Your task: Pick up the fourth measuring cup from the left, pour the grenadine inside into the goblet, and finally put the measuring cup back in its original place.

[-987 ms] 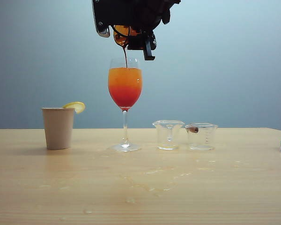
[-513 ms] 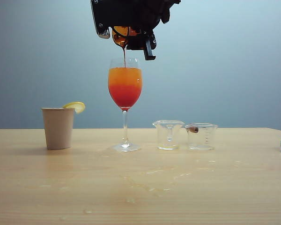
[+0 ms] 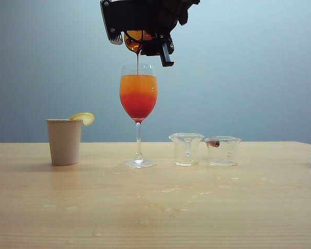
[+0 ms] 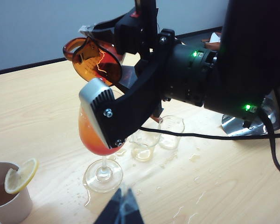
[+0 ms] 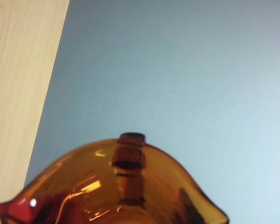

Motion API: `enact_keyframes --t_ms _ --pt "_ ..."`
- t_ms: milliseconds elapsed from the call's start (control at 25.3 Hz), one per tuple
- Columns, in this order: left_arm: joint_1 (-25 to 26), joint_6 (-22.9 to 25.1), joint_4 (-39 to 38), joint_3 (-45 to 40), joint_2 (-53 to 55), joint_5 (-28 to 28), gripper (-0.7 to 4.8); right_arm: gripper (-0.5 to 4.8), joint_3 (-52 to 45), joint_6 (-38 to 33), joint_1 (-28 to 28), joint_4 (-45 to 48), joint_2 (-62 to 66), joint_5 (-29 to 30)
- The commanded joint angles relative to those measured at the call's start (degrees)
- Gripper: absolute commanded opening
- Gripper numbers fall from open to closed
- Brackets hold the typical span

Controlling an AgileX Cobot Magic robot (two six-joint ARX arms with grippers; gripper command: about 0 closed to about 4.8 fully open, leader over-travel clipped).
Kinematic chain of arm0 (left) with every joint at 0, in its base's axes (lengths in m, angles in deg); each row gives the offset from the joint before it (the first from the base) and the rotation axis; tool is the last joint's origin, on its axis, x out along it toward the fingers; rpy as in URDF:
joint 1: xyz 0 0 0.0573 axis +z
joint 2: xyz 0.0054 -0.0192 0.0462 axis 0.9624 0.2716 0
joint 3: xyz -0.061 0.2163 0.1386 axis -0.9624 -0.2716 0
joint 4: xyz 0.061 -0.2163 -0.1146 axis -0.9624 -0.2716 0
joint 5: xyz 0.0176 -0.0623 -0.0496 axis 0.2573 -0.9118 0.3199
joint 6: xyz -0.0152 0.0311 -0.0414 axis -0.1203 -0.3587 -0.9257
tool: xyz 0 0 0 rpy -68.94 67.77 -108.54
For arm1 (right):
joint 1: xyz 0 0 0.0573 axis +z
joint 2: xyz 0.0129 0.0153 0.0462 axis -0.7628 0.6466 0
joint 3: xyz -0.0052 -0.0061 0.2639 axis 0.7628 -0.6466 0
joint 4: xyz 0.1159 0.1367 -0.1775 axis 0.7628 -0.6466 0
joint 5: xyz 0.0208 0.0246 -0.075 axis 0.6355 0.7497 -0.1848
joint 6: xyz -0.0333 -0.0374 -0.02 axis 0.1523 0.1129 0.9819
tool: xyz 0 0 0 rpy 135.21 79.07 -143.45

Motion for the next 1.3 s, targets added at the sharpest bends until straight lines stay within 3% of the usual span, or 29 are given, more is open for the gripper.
enact_keyframes --t_ms 39,1302 --pt "0.0 0.2 0.8 0.2 -0.2 -0.3 -0.06 1.48 0.4 0.9 0.1 1.7 -0.2 0.1" --pt "0.0 0.3 0.8 0.2 -0.2 -0.3 -0.06 1.47 0.5 7.7 0.1 1.7 -0.2 1.2"
